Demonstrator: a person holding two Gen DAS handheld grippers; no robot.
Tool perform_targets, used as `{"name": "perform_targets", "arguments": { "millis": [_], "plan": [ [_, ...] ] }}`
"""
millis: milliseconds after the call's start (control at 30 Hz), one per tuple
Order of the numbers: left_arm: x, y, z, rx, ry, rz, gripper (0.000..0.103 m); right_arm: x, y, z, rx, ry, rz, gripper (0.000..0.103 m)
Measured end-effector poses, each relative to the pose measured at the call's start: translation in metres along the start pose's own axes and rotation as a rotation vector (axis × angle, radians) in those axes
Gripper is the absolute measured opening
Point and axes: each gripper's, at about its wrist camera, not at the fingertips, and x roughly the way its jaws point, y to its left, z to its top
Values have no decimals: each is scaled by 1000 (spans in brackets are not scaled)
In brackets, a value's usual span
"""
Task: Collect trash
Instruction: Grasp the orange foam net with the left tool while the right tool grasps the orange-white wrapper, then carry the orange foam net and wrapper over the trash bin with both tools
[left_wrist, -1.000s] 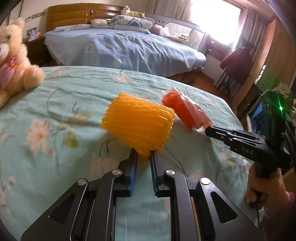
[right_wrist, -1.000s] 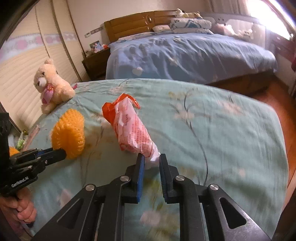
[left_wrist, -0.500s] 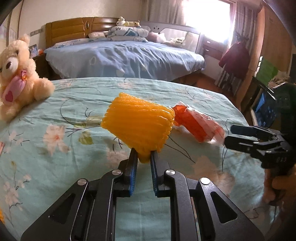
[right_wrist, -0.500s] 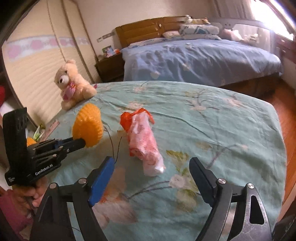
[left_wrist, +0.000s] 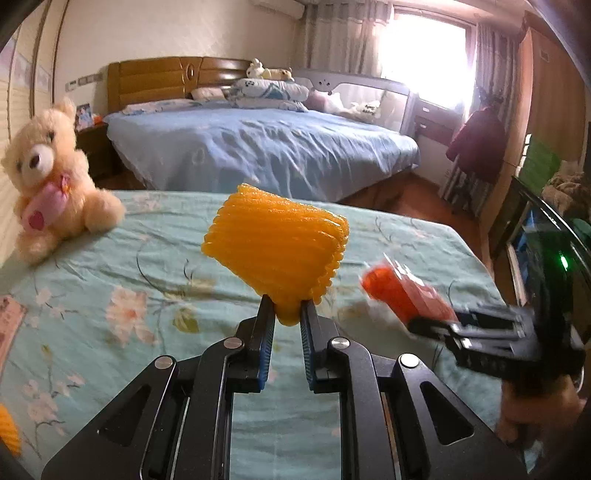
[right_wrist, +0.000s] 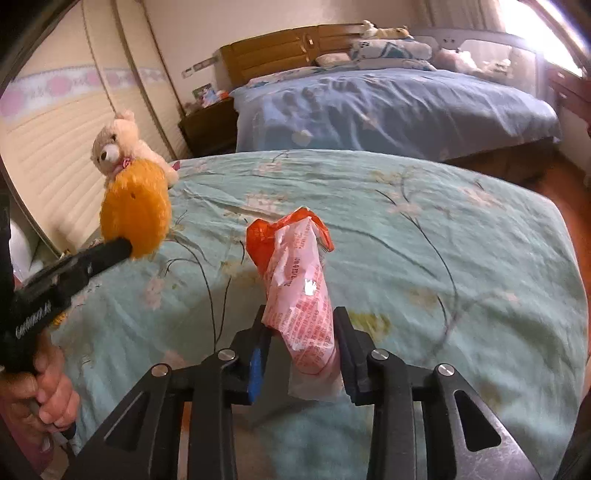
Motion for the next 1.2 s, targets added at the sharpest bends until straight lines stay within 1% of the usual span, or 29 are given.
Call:
{"name": "perform_targets", "arguments": {
  "millis": [100, 200, 300, 367, 433, 533, 667, 767, 867, 967, 1133, 1200],
  "plan": [
    [-5, -6, 8, 1, -40, 19, 13, -17, -5, -16, 40, -20, 0, 33],
    [-6, -12, 16, -19, -59, 29, 13, -36, -10, -34, 70, -48, -10, 33],
    [-9, -24, 25, -24, -74, 26, 13, -51, -16, -43, 98, -82, -8, 33],
    [-19, -36, 28, -27, -108, 18, 13, -55, -22, -44, 125, -96, -1, 33],
    [-31, -44, 29, -56, -133, -5, 13, -54, -26, -44, 142, -94, 5, 33],
    [-56, -58, 30, -93, -190, -40, 13, -50, -25, -42, 135, -81, 11, 33],
    [-83, -71, 28, -100, -232, -80, 13, -50, -21, -44, 116, -80, 14, 33],
    [-91, -76, 21, -99, -222, -97, 13, -49, -22, -45, 121, -81, 17, 33],
    [-91, -80, 10, -98, -175, -104, 13, -51, -24, -45, 130, -84, 21, 33],
    [-94, -85, 0, -79, -140, -106, 13, -59, -30, -48, 156, -111, 10, 33],
    [-109, -85, -16, -77, -82, -116, 13, -83, -39, -64, 218, -129, -16, 33],
    [-117, -88, -20, -61, -72, -116, 13, -98, -40, -73, 238, -141, -19, 33]
  ]
}}
